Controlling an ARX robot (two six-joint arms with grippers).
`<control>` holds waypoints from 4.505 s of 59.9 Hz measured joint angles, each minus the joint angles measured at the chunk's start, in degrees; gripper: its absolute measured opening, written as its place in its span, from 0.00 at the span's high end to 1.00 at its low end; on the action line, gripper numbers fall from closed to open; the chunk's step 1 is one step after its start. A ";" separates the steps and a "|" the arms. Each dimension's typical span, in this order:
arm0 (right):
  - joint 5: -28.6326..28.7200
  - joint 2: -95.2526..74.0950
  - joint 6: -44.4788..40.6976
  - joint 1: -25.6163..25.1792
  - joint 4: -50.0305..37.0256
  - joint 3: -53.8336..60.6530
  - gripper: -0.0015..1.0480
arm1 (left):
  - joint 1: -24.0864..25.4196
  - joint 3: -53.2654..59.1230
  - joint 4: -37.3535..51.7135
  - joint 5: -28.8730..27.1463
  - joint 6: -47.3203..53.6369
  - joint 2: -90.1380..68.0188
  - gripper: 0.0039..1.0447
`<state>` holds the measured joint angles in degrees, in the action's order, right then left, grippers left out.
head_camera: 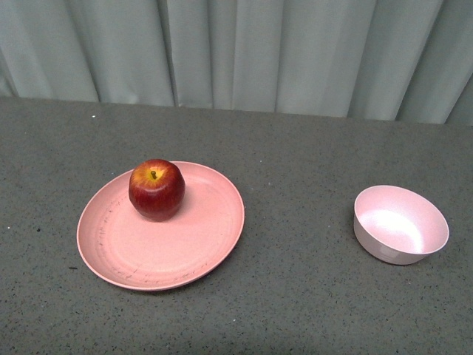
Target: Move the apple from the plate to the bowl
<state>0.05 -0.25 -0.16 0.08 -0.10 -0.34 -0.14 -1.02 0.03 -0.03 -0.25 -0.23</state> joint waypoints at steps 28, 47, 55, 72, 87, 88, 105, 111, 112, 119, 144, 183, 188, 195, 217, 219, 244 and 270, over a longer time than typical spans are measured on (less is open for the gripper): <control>0.00 0.00 0.02 0.00 0.00 0.00 0.09 | 0.00 0.00 0.00 0.00 0.00 0.00 0.06; 0.02 0.00 0.00 0.00 0.00 0.00 0.09 | 0.00 0.00 0.00 0.00 0.00 0.00 0.06; 0.00 0.00 0.02 0.00 0.00 0.00 0.09 | 0.00 0.00 0.00 0.00 0.02 0.00 0.06; 0.00 0.00 0.02 0.00 0.00 0.00 0.09 | 0.00 0.00 0.00 0.00 0.02 0.00 0.06; 0.02 0.00 0.02 0.00 0.00 0.00 0.09 | 0.00 0.00 0.00 0.00 0.02 0.00 0.06; 0.00 0.00 0.02 0.00 0.00 0.00 0.09 | 0.00 0.00 0.00 0.00 0.02 0.00 0.06; 0.02 0.00 0.02 0.00 0.00 0.00 0.09 | 0.00 0.00 0.00 0.00 0.00 0.00 0.06; 0.02 0.00 0.02 0.00 0.00 0.00 0.09 | 0.00 0.00 0.00 0.00 0.02 0.00 0.06; 0.00 0.00 0.02 0.00 0.00 0.00 0.09 | 0.00 0.00 0.00 0.00 0.02 0.00 0.06; 0.02 0.00 0.02 0.00 0.00 0.00 0.09 | 0.00 0.00 0.00 0.00 0.02 0.00 0.06; -6.34 -1.25 -0.63 1.73 1.97 -0.70 0.09 | 0.00 0.00 0.00 0.00 0.02 0.00 0.06; 8.09 -101.09 -16.06 5.22 -7.41 -43.41 0.09 | 0.00 0.00 0.00 0.00 0.02 0.02 0.06; 9.33 -105.57 -16.66 6.80 -5.11 -46.60 0.09 | 0.00 0.00 0.00 0.00 0.02 0.02 0.06; 7.41 -109.63 -18.18 8.68 -3.41 -49.72 0.09 | 0.00 0.00 0.00 0.00 0.00 0.02 0.06; 2.58 -120.28 -23.61 10.58 1.81 -56.63 0.32 | 0.00 0.00 0.00 0.00 0.02 0.02 0.06; 1.95 -120.72 -23.63 10.58 1.88 -57.13 0.39 | 0.00 0.00 0.00 0.00 0.02 0.02 0.06; 1.44 -118.01 -23.54 9.53 1.81 -57.35 0.99 | 0.00 0.00 0.00 -0.02 0.00 0.02 0.06; 17.44 -110.90 -17.40 17.66 3.98 -57.37 0.99 | 0.00 0.00 0.00 -0.02 0.02 0.02 0.06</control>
<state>17.50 -111.15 -17.56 17.74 3.88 -57.71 -0.14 -1.02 0.03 -0.05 -0.23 -0.21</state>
